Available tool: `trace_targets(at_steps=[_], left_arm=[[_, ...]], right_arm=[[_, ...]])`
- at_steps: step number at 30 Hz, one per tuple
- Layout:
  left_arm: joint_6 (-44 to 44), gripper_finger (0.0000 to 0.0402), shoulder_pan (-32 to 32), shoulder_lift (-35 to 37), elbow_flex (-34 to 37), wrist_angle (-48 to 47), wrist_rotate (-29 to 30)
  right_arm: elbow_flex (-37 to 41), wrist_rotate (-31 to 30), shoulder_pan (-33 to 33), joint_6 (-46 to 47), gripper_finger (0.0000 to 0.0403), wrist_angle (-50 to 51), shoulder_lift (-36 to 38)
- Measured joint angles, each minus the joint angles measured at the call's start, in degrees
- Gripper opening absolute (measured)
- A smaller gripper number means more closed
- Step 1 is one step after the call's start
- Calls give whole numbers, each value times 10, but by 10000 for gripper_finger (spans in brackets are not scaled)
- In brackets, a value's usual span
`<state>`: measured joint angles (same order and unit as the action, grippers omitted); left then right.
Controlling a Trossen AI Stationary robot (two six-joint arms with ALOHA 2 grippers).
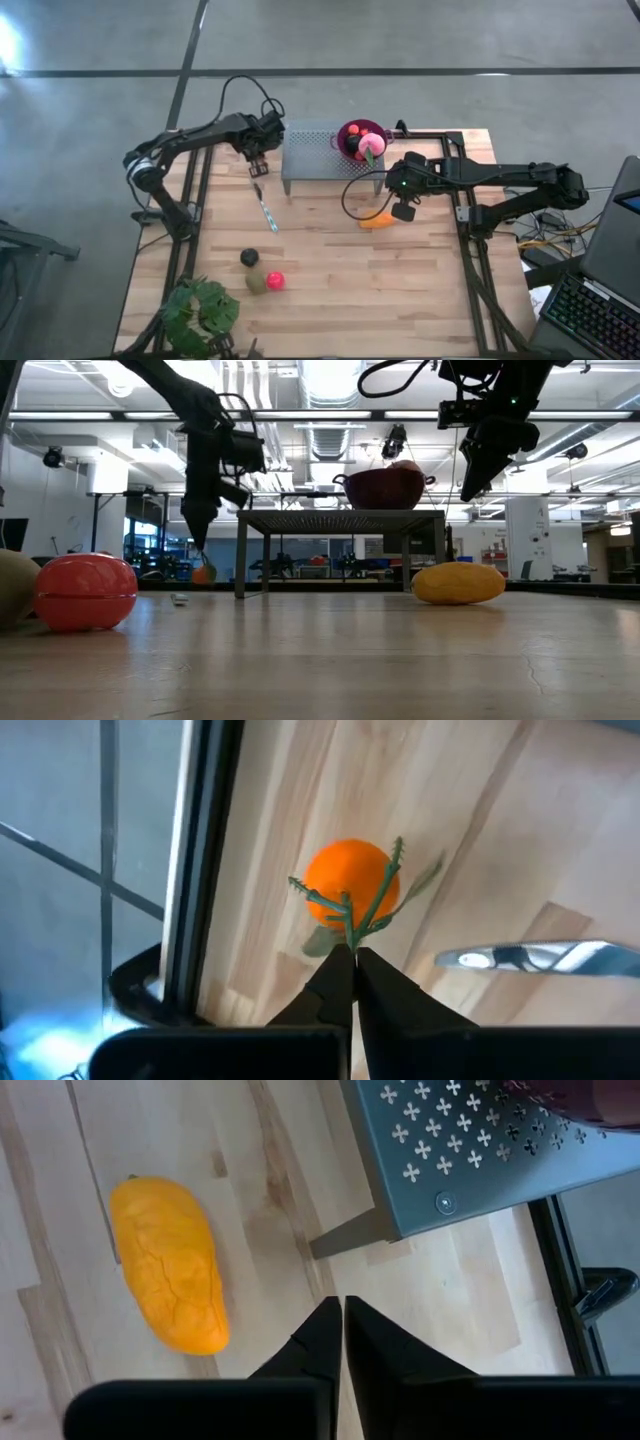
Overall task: Pick & Place Fruit
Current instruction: Put the tangerine into the purple bowl on the shelf
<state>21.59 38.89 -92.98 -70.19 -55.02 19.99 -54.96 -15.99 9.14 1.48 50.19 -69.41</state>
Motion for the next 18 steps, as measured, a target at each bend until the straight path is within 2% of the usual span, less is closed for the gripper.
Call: trace_targets(at_steps=[12,18], left_arm=[[-94,3,-2,33,-115,-173,26],[-145,3,-8,55,-171,-224,26]], right_arm=[[0,0,0,0,22,0,0],[0,0,0,0,18,0,0]])
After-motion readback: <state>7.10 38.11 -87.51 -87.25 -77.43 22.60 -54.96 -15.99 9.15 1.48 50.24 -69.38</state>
